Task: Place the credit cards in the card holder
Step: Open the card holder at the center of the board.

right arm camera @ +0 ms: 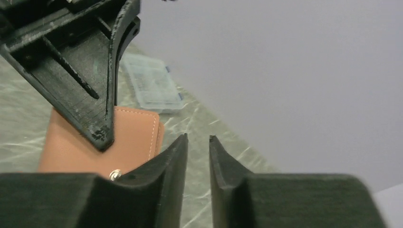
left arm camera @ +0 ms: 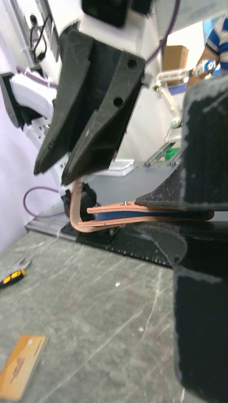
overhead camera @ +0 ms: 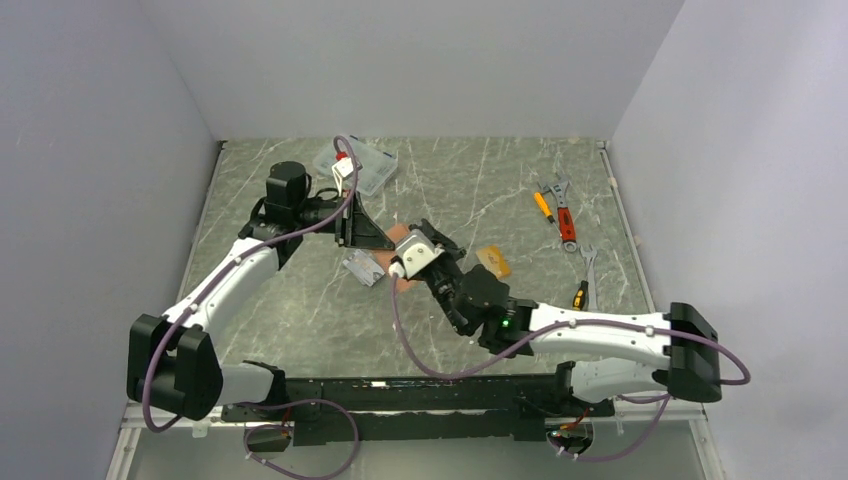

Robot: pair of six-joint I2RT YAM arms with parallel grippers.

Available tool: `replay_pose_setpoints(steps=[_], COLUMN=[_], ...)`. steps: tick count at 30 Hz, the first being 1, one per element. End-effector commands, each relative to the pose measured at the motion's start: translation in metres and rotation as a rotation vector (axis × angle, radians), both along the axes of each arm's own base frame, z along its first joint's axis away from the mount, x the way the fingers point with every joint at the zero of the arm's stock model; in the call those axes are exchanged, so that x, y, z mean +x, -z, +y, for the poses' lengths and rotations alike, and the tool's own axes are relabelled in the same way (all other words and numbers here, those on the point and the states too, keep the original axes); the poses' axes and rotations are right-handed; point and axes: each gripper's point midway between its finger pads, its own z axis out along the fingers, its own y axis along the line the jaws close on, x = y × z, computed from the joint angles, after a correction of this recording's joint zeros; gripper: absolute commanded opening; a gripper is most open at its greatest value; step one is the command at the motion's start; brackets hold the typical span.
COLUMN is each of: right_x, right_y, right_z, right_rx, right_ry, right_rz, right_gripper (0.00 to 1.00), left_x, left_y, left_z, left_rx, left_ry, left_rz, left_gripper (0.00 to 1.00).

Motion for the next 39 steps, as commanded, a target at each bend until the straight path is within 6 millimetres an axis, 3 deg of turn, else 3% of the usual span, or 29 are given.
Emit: replay_pose_setpoints(steps=[1, 5, 12, 16, 21, 23, 25, 27, 30, 32, 35, 39], right_x=[-0.008, -0.016, -0.032, -0.040, -0.045, -0.046, -0.048, -0.047, -0.035, -0.025, -0.009, 0.011], right_y=[-0.005, 0.020, 0.057, 0.071, 0.088, 0.095, 0.101, 0.105, 0.109, 0.113, 0.117, 0.113], right_z=[-0.030, -0.066, -0.129, -0.143, -0.144, -0.140, -0.135, -0.130, -0.130, -0.131, -0.125, -0.093], right_rx=[0.257, 0.357, 0.597, 0.671, 0.638, 0.668, 0.710, 0.723, 0.746, 0.755, 0.741, 0.667], right_ry=[0.037, 0.118, 0.274, 0.309, 0.355, 0.364, 0.355, 0.324, 0.307, 0.307, 0.284, 0.207], right_rz=[0.202, 0.337, 0.497, 0.572, 0.648, 0.690, 0.743, 0.772, 0.820, 0.875, 0.952, 1.016], right_gripper=[0.34, 0.44, 0.50, 0.53, 0.62, 0.65, 0.68, 0.68, 0.68, 0.68, 0.69, 0.76], left_x=[0.019, 0.033, 0.011, -0.007, -0.011, -0.011, -0.012, -0.010, -0.009, -0.005, 0.009, 0.027], left_y=[0.011, 0.053, 0.131, 0.174, 0.213, 0.225, 0.231, 0.231, 0.216, 0.197, 0.149, 0.094], left_z=[0.000, -0.010, -0.052, -0.068, -0.066, -0.063, -0.060, -0.058, -0.057, -0.053, -0.042, -0.008], left_rx=[0.086, 0.203, 0.342, 0.419, 0.495, 0.520, 0.545, 0.544, 0.521, 0.495, 0.437, 0.432], left_ry=[-0.092, -0.106, 0.070, 0.166, 0.222, 0.238, 0.249, 0.265, 0.267, 0.264, 0.217, 0.143], left_rz=[-0.099, -0.051, -0.005, 0.020, 0.022, 0.022, 0.022, -0.037, -0.088, -0.118, -0.202, -0.303], left_gripper=[0.00, 0.00, 0.00, 0.00, 0.04, 0.13, 0.38, 0.62, 0.96, 0.99, 0.99, 0.99])
